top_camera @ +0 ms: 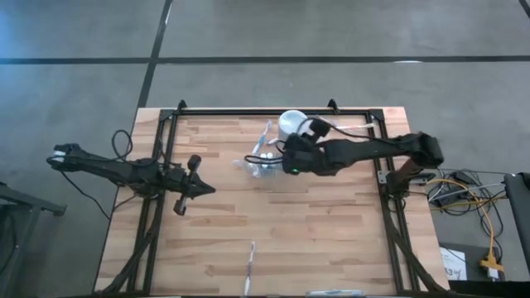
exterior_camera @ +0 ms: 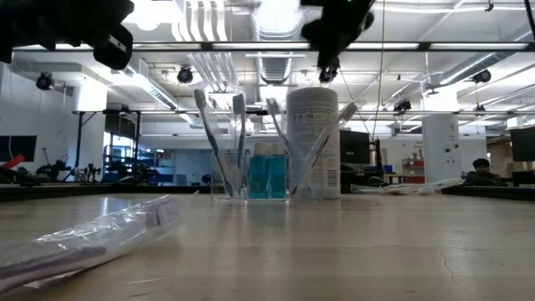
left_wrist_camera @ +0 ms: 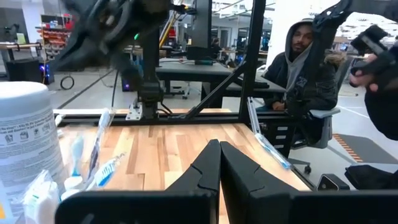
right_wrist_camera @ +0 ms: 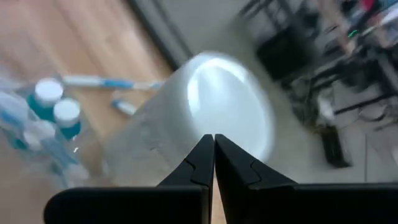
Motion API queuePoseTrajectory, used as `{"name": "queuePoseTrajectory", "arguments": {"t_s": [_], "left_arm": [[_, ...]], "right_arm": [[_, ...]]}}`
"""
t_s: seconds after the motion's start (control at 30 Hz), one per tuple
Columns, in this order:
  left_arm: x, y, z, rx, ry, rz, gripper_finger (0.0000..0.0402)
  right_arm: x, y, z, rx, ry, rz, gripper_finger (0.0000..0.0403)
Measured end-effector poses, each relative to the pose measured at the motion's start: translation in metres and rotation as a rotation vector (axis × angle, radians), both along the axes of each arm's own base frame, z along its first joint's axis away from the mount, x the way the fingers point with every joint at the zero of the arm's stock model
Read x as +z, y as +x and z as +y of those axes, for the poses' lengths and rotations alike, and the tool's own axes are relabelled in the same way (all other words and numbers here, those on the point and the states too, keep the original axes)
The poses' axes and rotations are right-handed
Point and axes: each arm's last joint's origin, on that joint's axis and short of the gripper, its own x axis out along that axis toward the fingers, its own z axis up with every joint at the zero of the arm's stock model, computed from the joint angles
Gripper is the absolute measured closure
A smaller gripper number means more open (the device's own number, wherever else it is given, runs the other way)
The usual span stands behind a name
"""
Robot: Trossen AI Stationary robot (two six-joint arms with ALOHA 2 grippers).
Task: Pick & Place toothbrushing station
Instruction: Put the violet toothbrush into the transparent organizer
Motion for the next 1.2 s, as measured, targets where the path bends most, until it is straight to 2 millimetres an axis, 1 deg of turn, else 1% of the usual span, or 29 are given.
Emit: {"name": "queuePoseTrajectory", "arguments": {"t_s": [0.07,0.13,0.2,0.3,0.37,0.43,0.53,0.6,0.67,0.73,0.8,0.87,0.97,1.03,1.13,1.2], "left_arm": [[0.001,-0.001,0.000,0.000,-0.002,-0.009,0.0394],[0.002,-0.003,0.001,0.000,-0.004,-0.020,0.0394],[0.003,-0.004,0.001,0.000,-0.005,-0.025,0.0394],[0.002,-0.006,0.001,0.000,-0.007,-0.009,0.0394],[0.000,-0.007,0.001,-0.001,-0.014,0.014,0.0394],[-0.003,-0.007,0.001,-0.003,-0.038,0.044,0.0394],[-0.008,-0.006,0.001,-0.028,-0.122,0.115,0.0394],[-0.011,-0.003,-0.002,-0.085,-0.154,0.190,0.0396],[-0.013,0.002,-0.006,-0.126,-0.187,0.261,0.0398],[-0.020,0.007,-0.009,-0.136,-0.204,0.342,0.0398],[-0.018,0.014,-0.012,-0.138,-0.221,0.369,0.0399],[-0.018,0.021,-0.014,-0.127,-0.232,0.427,0.0399],[-0.021,0.032,-0.016,-0.102,-0.241,0.537,0.0399],[-0.020,0.041,-0.019,-0.092,-0.236,0.587,0.0398],[-0.028,0.049,-0.022,-0.088,-0.216,0.701,0.0396],[-0.026,0.055,-0.027,-0.120,-0.218,0.718,0.0397]], "right_arm": [[0.016,-0.016,0.007,0.026,-0.021,-0.041,0.0394],[0.027,-0.034,0.014,0.058,-0.010,-0.079,0.0394],[0.029,-0.053,0.022,0.105,0.032,-0.116,0.0394],[0.022,-0.078,0.038,0.234,0.093,-0.216,0.0394],[0.016,-0.092,0.049,0.380,0.142,-0.337,0.0394],[0.009,-0.103,0.058,0.580,0.196,-0.504,0.0394],[-0.007,-0.121,0.063,0.892,0.277,-0.783,0.0394],[-0.021,-0.132,0.060,1.007,0.350,-0.922,0.0394],[-0.040,-0.140,0.054,1.008,0.396,-0.974,0.0394],[-0.060,-0.146,0.047,0.970,0.432,-0.951,0.0394],[-0.075,-0.150,0.044,0.940,0.463,-0.943,0.0394],[-0.083,-0.153,0.042,0.938,0.483,-0.968,0.0394],[-0.093,-0.156,0.043,0.982,0.497,-0.977,0.0394],[-0.099,-0.157,0.043,1.007,0.489,-0.983,0.0394],[-0.108,-0.158,0.040,0.999,0.460,-1.014,0.0394],[-0.113,-0.158,0.038,0.991,0.433,-1.003,0.0394]]}}
